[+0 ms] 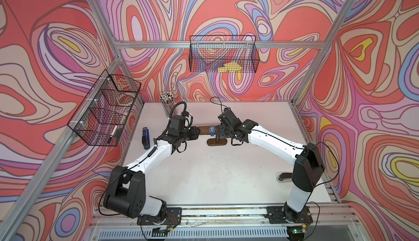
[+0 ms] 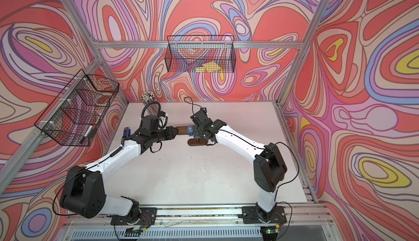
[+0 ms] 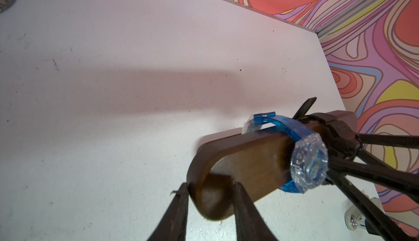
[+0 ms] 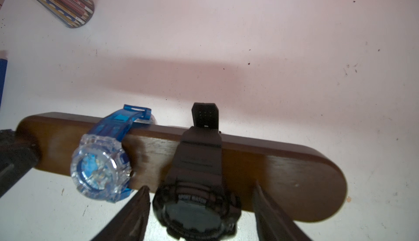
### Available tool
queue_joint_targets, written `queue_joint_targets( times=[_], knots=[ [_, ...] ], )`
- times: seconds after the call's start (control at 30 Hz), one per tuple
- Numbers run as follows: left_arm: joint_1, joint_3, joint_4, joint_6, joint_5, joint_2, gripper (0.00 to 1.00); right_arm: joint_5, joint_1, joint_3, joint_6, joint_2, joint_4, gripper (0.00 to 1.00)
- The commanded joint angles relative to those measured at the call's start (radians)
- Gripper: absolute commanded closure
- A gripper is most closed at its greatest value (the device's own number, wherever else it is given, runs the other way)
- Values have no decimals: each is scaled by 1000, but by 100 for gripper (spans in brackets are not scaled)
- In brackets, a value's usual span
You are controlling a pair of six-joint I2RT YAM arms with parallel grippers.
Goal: Place watch on stand
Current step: Place the watch on the stand.
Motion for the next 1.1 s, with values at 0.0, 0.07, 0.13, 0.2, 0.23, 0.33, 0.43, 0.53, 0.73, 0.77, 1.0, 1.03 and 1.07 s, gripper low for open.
queue_joint_targets(
  times=[0.0, 0.07, 0.13, 0.2, 0.23, 0.33, 0.43, 0.53, 0.73, 0.77, 1.0, 1.03, 1.07],
  knots=[
    [3, -8, 12, -5, 12, -28, 65, 23, 6, 13, -10, -20, 5, 27],
    [2, -8, 11, -5, 13, -30, 65, 25, 6, 17, -12, -20, 5, 26],
    [2, -8, 10, -4, 12, -31, 65, 28, 6, 21, -16, -19, 4, 25],
    [2, -8, 11, -4, 13, -31, 65, 30, 6, 24, -19, -21, 2, 25],
    [2, -8, 11, -4, 14, -32, 65, 31, 6, 25, -21, -21, 1, 24],
    [2, -8, 11, -3, 15, -32, 65, 34, 6, 22, -25, -61, 3, 23],
    [2, -8, 9, -3, 15, -37, 65, 40, 6, 19, -30, -77, 6, 22],
    [3, -2, 0, 7, 11, -45, 64, 49, 6, 33, -38, -85, -9, 22],
    [3, 20, -54, 47, -28, -90, 59, 58, 6, 41, -57, -133, -29, 19],
    [2, 25, -69, 57, -41, -105, 57, 68, 5, 41, -64, -149, -38, 17],
    [9, 76, -217, 151, -164, -183, 38, 32, -92, 13, -111, -263, -83, 4],
    [13, 85, -237, 159, -177, -188, 36, 18, -116, 2, -114, -285, -83, 2],
    [18, 92, -258, 169, -190, -194, 32, 13, -140, -13, -120, -310, -83, 2]
  ],
)
